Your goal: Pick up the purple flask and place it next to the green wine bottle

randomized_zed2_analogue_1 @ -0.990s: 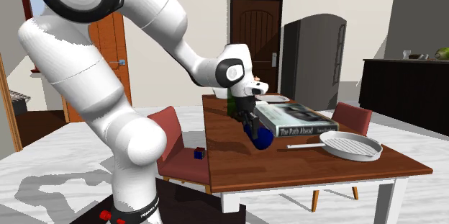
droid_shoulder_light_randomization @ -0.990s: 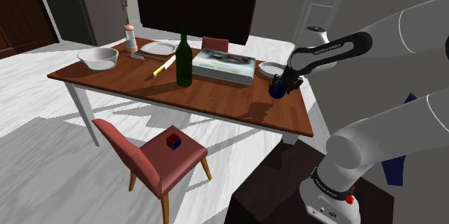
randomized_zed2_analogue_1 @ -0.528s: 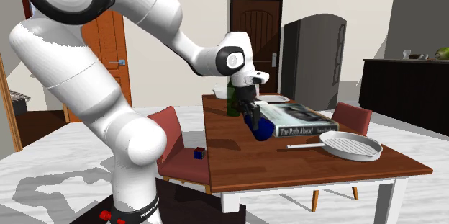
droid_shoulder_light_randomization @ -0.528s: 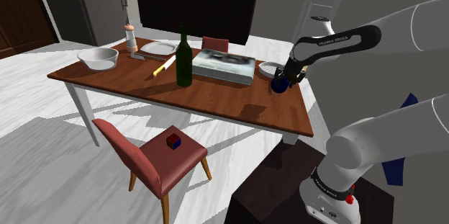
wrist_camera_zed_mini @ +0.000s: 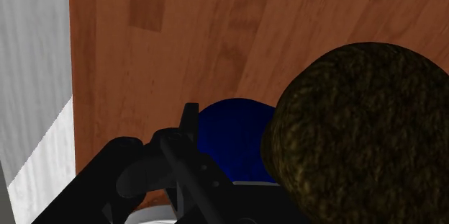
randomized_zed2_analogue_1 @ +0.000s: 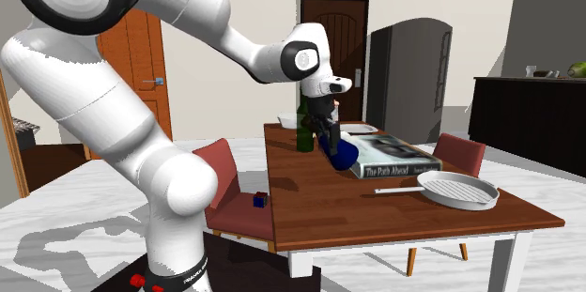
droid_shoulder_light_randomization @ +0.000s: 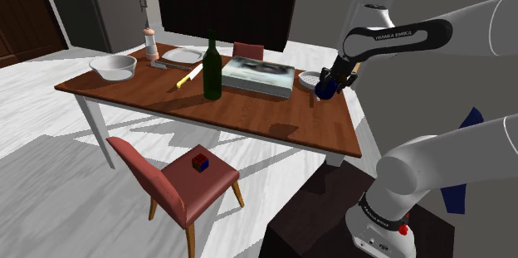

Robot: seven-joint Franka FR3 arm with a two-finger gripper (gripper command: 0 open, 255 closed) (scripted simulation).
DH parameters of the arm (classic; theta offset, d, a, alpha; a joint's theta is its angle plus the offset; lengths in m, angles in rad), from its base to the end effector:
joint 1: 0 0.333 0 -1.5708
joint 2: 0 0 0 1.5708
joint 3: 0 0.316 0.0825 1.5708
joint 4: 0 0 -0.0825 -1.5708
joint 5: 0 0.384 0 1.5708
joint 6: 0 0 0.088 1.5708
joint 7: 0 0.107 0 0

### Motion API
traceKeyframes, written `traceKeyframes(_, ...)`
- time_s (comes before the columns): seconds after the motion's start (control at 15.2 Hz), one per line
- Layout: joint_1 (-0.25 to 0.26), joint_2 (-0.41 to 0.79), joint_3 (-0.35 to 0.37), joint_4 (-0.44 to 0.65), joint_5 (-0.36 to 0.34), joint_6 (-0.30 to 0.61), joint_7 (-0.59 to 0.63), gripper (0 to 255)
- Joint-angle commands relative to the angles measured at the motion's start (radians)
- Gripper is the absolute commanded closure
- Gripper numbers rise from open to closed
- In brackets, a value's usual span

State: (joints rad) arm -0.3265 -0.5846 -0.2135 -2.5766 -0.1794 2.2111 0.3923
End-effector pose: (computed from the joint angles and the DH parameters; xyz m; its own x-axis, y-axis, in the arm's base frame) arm 0.3301 -0.2078 0.4698 0.6653 -0.7161 0.2111 -0.7265 -0.6861 -0.0377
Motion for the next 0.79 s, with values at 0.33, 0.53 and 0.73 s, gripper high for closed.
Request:
traceKeyframes(0.33, 0.005, -0.023, 0.011, 0.08, 0.01, -0.103, -0.004, 255)
traceKeyframes(0.53, 0.006, -0.029, 0.015, 0.117, 0.015, -0.145, -0.007, 255)
traceKeyframes(0.73, 0.008, -0.032, 0.019, 0.155, 0.019, -0.186, -0.009, 255)
